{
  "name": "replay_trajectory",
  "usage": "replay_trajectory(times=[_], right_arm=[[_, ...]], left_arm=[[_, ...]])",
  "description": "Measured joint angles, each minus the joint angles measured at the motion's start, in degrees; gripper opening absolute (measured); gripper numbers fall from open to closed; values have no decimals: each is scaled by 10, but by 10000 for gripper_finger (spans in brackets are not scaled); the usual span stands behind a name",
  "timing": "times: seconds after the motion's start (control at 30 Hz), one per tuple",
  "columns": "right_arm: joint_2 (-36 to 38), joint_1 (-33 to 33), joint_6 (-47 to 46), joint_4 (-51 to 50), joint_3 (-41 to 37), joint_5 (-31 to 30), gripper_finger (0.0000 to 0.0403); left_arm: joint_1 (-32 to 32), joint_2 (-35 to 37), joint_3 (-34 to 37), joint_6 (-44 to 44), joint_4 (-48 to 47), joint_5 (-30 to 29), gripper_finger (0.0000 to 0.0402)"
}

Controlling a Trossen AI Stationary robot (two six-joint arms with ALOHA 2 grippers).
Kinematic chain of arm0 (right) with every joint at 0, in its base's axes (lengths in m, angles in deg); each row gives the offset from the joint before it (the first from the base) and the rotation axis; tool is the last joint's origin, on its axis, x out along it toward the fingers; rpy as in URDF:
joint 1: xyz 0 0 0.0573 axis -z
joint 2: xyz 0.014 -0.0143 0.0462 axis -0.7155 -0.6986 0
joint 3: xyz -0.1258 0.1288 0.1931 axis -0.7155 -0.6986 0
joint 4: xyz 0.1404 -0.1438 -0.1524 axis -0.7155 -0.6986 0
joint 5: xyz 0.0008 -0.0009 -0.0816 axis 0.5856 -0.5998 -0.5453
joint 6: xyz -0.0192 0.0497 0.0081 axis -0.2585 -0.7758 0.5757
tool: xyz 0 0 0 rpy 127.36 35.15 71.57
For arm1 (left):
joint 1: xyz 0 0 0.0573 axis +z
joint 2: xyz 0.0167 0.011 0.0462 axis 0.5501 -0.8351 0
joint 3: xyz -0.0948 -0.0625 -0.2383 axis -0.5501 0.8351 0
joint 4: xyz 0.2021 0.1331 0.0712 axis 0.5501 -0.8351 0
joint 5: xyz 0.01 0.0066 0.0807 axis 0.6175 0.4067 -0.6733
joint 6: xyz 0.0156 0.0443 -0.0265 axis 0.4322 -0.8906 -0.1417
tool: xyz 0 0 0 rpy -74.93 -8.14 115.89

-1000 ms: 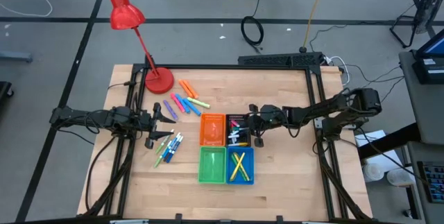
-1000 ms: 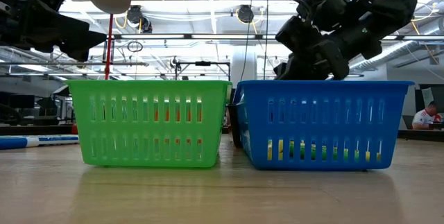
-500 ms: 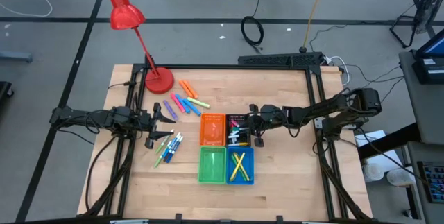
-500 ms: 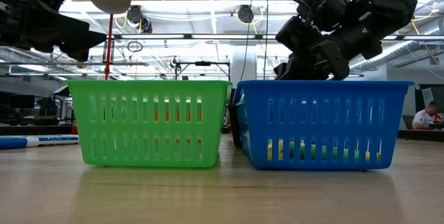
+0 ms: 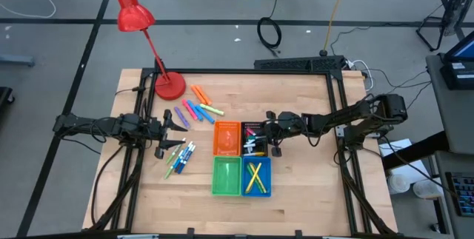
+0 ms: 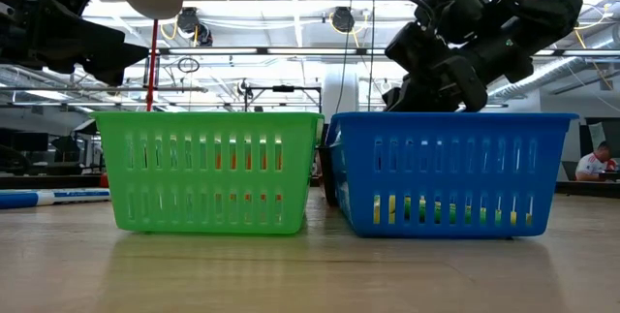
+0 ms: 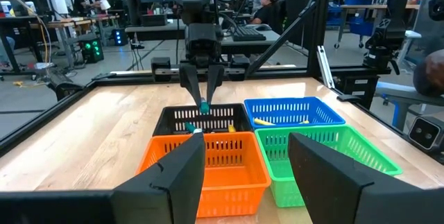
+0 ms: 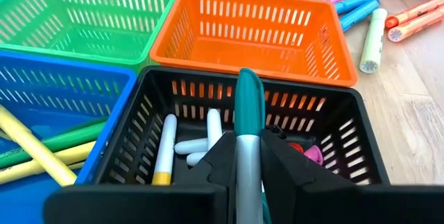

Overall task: Pick & Place Markers
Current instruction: Put the green highlighter pen into the black basket

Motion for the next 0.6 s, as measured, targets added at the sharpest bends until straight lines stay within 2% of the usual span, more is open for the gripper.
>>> replay_trajectory(times=[0.6], right_arm=[[0, 0, 0, 6, 0, 0, 45]], left_arm=[[0, 0, 0, 0, 0, 0, 212]])
